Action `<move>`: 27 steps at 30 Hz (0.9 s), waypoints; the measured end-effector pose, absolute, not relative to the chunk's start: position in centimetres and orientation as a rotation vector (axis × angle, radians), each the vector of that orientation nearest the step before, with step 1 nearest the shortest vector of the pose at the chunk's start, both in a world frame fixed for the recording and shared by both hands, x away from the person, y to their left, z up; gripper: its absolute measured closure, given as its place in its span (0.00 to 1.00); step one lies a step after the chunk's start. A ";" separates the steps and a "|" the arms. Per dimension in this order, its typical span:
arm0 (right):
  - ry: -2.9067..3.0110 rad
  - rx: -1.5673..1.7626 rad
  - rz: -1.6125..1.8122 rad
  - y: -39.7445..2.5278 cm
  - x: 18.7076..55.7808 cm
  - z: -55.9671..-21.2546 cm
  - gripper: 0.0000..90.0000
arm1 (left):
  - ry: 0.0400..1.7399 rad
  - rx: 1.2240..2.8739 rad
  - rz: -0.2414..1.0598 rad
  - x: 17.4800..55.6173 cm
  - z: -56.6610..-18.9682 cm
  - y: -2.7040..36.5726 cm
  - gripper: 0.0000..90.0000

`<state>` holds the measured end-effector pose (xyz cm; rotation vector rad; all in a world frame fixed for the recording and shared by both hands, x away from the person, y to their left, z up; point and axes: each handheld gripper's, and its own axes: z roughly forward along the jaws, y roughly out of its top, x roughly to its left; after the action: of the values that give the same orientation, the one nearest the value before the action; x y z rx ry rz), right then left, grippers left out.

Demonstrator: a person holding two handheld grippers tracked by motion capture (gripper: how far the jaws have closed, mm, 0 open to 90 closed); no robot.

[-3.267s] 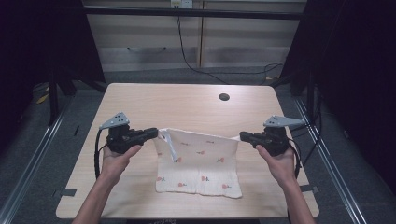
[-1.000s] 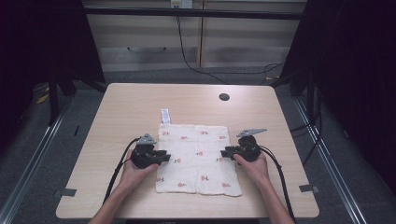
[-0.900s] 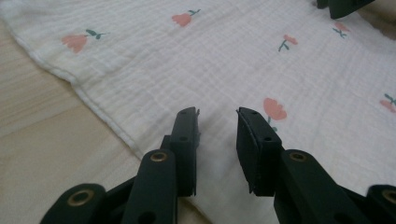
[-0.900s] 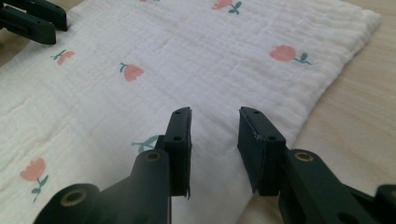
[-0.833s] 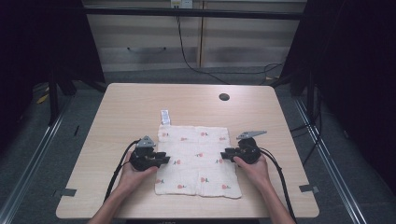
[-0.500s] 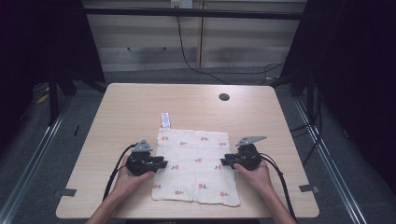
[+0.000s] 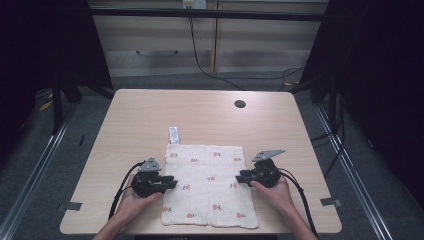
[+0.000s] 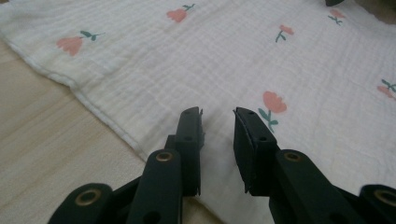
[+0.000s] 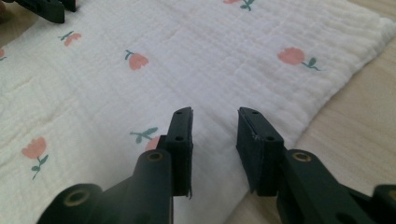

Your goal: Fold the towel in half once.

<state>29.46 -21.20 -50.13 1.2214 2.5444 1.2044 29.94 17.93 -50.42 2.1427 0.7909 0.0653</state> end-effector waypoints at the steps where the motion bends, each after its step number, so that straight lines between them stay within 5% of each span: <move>1: 2.538 1.219 1.205 -21.2 29.6 -50.0 0.71 | 0.792 2.140 0.062 30.0 -50.4 18.0 0.80; 22: 2.369 1.381 1.074 -22.0 39.4 -50.0 0.68 | 0.790 2.104 0.097 30.8 -50.8 18.3 0.79; 27: 2.379 1.381 1.060 -22.1 39.6 -50.1 0.77 | 0.788 2.102 0.088 30.8 -50.9 18.3 0.78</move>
<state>39.57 -22.05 -50.13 1.3808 2.3793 1.0602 30.83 18.32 -50.86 2.1021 0.7875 0.0876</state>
